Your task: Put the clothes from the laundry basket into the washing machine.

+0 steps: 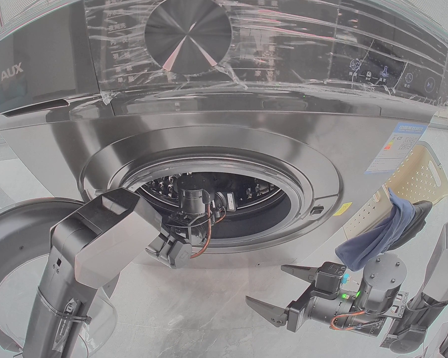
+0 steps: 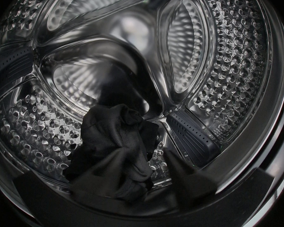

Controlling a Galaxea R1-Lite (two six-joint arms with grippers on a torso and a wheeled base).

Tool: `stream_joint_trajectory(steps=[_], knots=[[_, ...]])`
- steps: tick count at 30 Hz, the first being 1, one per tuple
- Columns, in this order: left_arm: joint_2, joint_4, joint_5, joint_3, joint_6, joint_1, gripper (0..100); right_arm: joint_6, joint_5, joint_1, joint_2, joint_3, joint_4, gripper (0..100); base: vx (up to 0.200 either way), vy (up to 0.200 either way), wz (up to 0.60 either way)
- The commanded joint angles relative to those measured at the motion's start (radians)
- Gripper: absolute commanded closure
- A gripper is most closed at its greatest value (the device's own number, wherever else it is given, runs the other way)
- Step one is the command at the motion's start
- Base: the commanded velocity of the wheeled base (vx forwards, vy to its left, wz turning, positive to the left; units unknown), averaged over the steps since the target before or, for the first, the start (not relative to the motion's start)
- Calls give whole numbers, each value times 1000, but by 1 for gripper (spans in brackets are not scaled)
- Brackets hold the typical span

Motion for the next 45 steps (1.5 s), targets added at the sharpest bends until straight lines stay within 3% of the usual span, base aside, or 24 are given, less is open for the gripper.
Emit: stream_joint_trajectory(steps=[1,11,12,21,27,31,36,41,45], knots=[[-94,-27,3,123,0,-25,100,0,0,1,0,3,0,0,0,0,0],[-265,-226,-13,503,5,-77,100,0,0,1,0,14,0,0,0,0,0],[-275,-245,-13,520,3,-78,0,0,0,1,-1,14,0,0,0,0,0],[-326,-367,3,675,9,-126,0,0,0,1,-10,29,0,0,0,0,0],[-343,-509,-8,896,23,-199,0,2,2,-2,-35,72,0,0,0,0,0],[-380,-510,1,964,22,-227,0,0,0,-4,-69,87,0,0,0,0,0],[-575,-509,6,1163,19,-290,0,-1,-2,-33,-170,141,0,0,0,0,0],[-656,-509,20,1283,25,-301,0,-1,-5,-76,-231,190,0,0,0,0,0],[-745,-509,44,1359,26,-287,0,11,-63,-122,-300,193,6,0,0,0,0]])
